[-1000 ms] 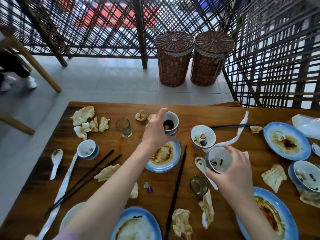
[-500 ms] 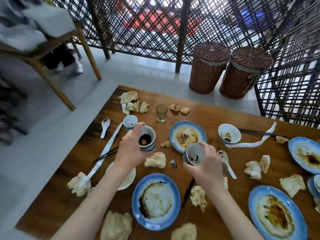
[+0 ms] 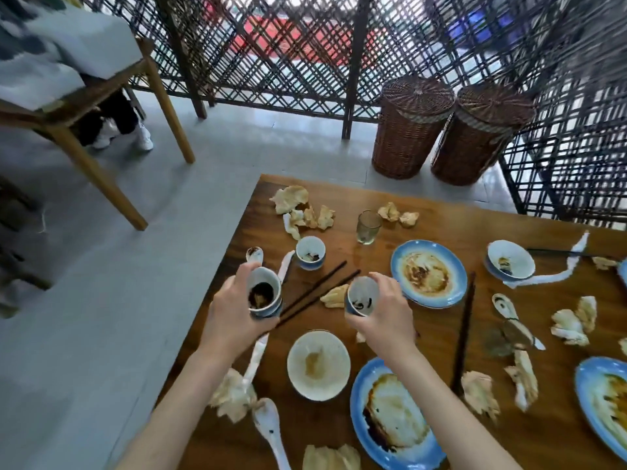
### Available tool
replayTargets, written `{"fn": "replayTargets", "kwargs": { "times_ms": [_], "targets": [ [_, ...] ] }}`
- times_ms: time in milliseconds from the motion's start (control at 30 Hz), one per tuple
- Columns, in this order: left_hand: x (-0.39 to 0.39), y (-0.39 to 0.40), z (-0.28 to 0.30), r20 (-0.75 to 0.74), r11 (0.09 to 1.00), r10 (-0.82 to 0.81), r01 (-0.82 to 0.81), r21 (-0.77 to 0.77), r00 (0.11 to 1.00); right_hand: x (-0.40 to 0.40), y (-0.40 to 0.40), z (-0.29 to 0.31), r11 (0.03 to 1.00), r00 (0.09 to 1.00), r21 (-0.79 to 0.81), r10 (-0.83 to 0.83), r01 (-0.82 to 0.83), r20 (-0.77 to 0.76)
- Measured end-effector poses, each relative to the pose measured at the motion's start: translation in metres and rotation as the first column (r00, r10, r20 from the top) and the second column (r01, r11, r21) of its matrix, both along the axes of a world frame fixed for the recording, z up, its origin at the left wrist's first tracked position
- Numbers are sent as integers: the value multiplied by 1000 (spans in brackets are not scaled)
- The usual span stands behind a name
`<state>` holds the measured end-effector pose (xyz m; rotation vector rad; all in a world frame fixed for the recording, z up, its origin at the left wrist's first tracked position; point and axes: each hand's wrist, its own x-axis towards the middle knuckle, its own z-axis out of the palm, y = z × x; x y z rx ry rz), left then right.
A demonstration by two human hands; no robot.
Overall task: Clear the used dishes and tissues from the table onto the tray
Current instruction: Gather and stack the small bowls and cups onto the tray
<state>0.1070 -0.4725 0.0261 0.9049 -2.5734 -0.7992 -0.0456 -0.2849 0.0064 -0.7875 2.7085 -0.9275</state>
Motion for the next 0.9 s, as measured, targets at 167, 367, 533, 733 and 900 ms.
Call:
{"fn": "replayTargets", "kwargs": {
  "times_ms": [167,367,533,733,900],
  "targets": [
    [6,-37,-14,-7,997,-80,80,14,997,-8,-62,-13,996,996,-29,-89,89,18],
    [0,-60,-29,31,991,-129,127,44,991,-23,-116,-30,994,996,-64,-82,84,31],
    [-5,-72,-37,12,991,-118,117,67,993,-38,-146,-38,981,993,-158,-109,116,50],
    [-9,-82,-40,40,991,-98,94,90,994,-42,-156,-46,991,995,-104,-83,89,62],
    [-14,-85,-43,46,991,-97,92,100,994,-43,-156,-49,991,990,-94,-82,93,113]
  ]
}}
